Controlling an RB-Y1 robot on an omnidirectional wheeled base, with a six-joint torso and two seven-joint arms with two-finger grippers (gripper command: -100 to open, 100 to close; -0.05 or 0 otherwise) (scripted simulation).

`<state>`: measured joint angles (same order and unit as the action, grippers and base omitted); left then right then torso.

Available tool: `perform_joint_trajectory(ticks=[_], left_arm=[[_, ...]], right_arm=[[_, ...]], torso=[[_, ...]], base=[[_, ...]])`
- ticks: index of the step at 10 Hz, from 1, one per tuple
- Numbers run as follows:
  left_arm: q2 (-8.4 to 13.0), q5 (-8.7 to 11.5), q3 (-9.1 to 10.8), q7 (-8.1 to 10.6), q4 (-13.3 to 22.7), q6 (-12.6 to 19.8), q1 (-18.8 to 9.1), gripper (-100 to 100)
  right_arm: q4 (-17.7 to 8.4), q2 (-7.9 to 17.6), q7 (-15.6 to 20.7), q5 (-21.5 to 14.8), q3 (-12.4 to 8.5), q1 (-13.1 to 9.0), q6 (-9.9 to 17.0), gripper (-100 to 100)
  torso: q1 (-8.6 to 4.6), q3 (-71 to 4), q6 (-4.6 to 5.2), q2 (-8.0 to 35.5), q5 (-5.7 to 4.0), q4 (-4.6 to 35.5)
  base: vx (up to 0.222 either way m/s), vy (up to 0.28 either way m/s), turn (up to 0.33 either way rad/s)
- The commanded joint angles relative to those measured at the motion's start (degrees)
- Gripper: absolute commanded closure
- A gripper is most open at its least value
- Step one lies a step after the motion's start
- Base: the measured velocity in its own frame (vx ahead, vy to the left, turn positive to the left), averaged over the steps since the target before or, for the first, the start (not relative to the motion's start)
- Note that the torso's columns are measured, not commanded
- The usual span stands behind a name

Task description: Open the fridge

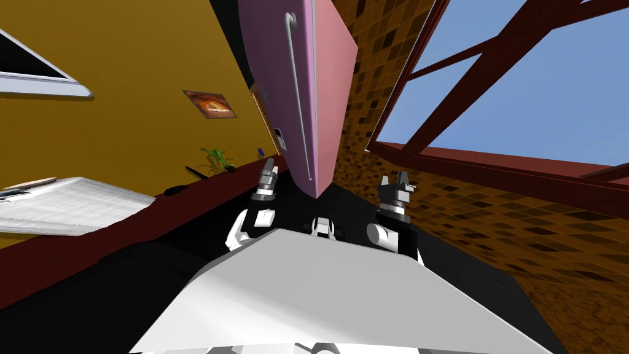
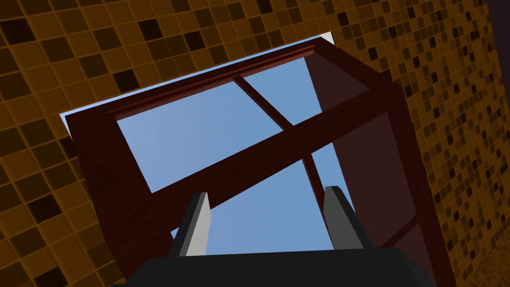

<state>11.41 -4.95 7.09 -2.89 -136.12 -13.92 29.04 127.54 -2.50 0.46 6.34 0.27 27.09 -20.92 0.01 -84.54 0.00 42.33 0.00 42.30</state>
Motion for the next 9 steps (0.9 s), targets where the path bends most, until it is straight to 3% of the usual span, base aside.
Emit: perform_joint_trajectory(ticks=[1, 6, 9], left_arm=[[0.21, 0.01, 0.62, 0.11, -0.65, 3.60, -0.20, -100], [0.63, 0.03, 2.40, 0.41, -1.56, 11.94, -0.80, -100], [0.80, 0.03, 2.87, 0.48, -1.62, 15.24, -0.93, -100]], right_arm=[[0.00, 0.00, 0.00, 0.00, 0.00, 0.00, 0.00, 0], [0.00, 0.00, 0.00, 0.00, 0.00, 0.00, 0.00, 0], [0.00, 0.00, 0.00, 0.00, 0.00, 0.00, 0.00, 0]], torso=[[0.00, -0.03, 0.00, -0.05, 0.00, -0.02], [0.01, 0.00, 0.00, 0.00, 0.00, 0.00], [0.00, -0.03, 0.00, -0.06, 0.00, -0.01]], base=[[0.065, -0.023, -0.022], [0.084, -0.031, -0.046], [0.071, -0.025, -0.032]])
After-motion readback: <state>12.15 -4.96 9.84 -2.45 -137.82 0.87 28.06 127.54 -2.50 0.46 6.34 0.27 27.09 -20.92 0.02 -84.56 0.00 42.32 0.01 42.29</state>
